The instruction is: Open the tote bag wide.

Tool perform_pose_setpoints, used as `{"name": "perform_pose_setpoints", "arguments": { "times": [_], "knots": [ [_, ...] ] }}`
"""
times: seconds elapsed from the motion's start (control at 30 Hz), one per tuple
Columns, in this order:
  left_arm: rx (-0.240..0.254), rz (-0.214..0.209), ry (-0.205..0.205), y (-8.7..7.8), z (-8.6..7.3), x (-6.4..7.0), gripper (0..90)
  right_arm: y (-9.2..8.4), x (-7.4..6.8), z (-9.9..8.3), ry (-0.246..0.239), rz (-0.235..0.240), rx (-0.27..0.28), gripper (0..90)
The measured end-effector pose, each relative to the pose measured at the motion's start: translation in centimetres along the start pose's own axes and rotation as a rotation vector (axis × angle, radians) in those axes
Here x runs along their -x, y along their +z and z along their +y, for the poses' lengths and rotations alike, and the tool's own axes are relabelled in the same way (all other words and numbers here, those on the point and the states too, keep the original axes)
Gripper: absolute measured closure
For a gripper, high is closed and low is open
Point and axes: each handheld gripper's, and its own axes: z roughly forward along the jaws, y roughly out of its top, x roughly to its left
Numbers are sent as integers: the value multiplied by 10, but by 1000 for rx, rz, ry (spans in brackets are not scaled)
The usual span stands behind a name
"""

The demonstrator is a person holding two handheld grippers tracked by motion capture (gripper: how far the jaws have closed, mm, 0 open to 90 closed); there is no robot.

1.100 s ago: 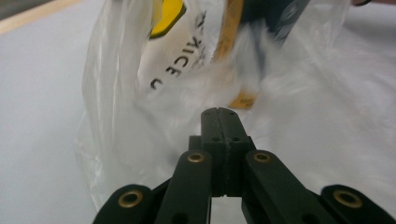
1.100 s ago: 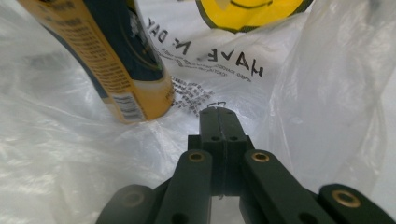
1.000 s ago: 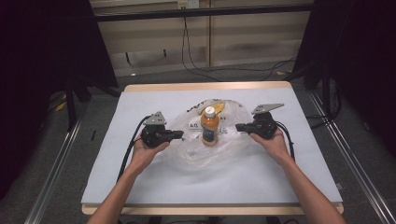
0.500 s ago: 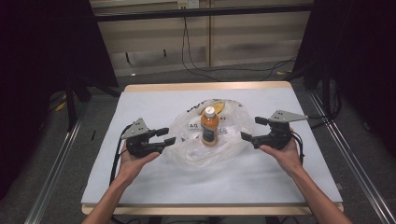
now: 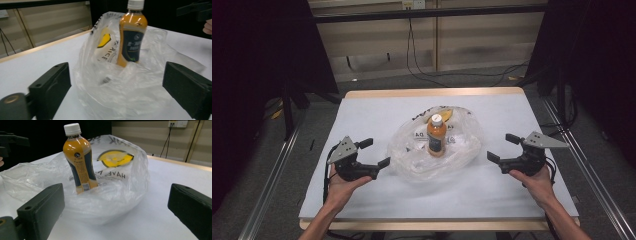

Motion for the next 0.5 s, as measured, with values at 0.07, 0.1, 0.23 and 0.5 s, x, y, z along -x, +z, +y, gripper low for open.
{"name": "perform_pose_setpoints", "arguments": {
  "times": [0.07, 0.1, 0.23, 0.5],
  "knots": [
    [-12, -1, 19, -3, -1, 1, 27, -5, -1, -4, 16, -21, -6, 8],
    [9, 23, 23, -9, -4, 5, 25, -10, -1, -7, 13, -32, -7, 9],
    [10, 43, 18, -16, -11, 5, 17, -20, -4, -18, 13, -68, 17, 7],
    [-39, 56, 52, -24, -34, 6, 31, -30, -1, -26, 3, -121, 21, 13]
  ]
}}
